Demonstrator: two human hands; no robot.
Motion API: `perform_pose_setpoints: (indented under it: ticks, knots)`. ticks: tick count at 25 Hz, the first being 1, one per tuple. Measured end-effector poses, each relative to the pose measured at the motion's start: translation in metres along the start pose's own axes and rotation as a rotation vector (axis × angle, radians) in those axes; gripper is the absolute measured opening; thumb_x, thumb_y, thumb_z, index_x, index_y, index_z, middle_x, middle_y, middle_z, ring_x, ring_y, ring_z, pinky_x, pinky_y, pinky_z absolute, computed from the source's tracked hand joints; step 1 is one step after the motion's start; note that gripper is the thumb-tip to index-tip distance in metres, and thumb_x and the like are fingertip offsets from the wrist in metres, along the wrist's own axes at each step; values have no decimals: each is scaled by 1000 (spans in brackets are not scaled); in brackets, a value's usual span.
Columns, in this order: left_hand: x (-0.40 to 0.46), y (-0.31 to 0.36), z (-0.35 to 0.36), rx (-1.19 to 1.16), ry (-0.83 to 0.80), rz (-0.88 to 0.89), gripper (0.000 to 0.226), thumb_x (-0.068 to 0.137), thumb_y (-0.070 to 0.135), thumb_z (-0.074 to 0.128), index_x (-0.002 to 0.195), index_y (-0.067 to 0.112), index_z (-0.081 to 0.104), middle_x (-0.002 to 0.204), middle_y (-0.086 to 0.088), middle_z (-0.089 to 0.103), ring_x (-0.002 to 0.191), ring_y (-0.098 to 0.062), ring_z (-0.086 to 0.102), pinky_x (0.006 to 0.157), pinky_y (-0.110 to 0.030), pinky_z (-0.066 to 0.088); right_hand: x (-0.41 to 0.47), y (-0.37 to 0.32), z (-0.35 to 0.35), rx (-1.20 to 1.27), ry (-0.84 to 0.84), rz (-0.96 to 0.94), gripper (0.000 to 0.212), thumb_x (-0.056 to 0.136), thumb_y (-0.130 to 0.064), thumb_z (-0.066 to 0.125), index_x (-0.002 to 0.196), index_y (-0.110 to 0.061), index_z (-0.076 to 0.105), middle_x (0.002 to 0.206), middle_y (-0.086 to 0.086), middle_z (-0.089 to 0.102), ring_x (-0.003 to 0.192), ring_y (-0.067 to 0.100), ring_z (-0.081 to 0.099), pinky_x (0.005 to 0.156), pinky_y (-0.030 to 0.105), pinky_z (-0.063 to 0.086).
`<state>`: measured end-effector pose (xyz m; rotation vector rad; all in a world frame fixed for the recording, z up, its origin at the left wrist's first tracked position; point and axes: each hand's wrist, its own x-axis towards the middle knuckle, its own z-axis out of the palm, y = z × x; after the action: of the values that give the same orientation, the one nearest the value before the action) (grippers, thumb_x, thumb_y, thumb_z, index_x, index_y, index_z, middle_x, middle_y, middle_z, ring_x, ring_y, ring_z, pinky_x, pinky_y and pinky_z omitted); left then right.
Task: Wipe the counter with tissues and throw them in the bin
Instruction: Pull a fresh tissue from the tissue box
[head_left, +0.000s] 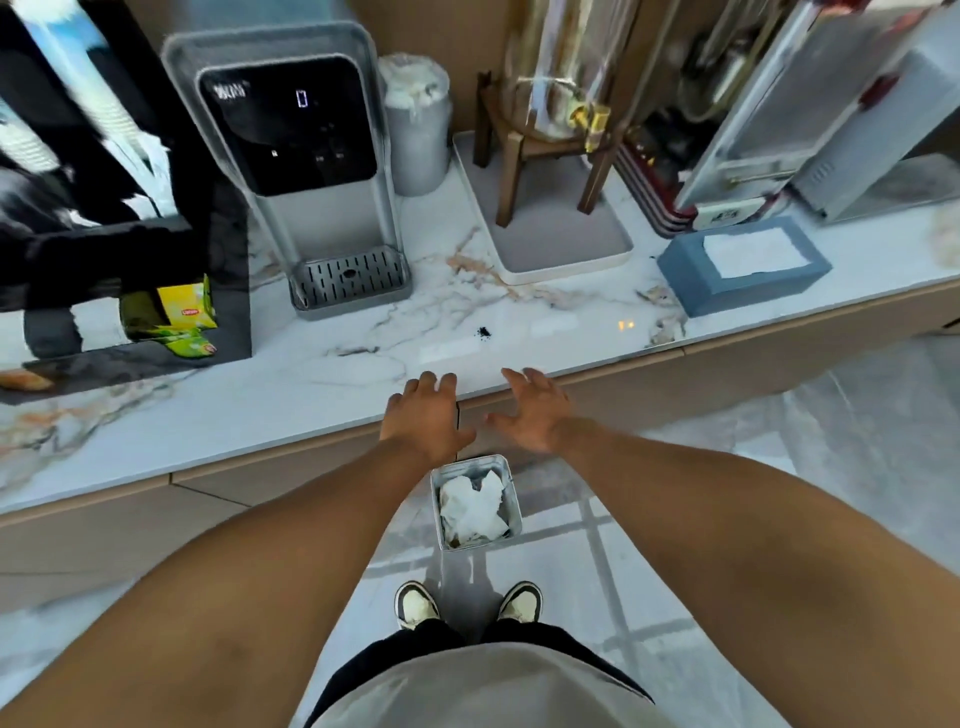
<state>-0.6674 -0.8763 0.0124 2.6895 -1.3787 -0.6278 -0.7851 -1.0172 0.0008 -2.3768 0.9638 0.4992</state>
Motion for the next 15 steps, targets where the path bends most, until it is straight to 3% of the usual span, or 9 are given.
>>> perform_pose_setpoints:
  ticks: [4, 15]
  knots:
    - [21, 15, -37, 79, 80, 89, 77, 86, 59, 59, 146, 16, 37, 143, -13, 45, 130, -33, 45, 103, -45, 42, -5, -3, -33, -41, 78, 42, 85, 88, -67, 50, 155, -31, 10, 164, 4, 8, 150, 28, 7, 121, 51, 12]
    - [61, 87, -88, 138, 188, 331, 65, 90, 48, 57, 143, 15, 40, 142, -12, 48, 128, -33, 48, 103, -46, 43, -37, 48, -111, 9, 264, 251, 83, 90, -65, 48, 155, -27, 12, 164, 6, 9, 150, 34, 9, 120, 56, 14]
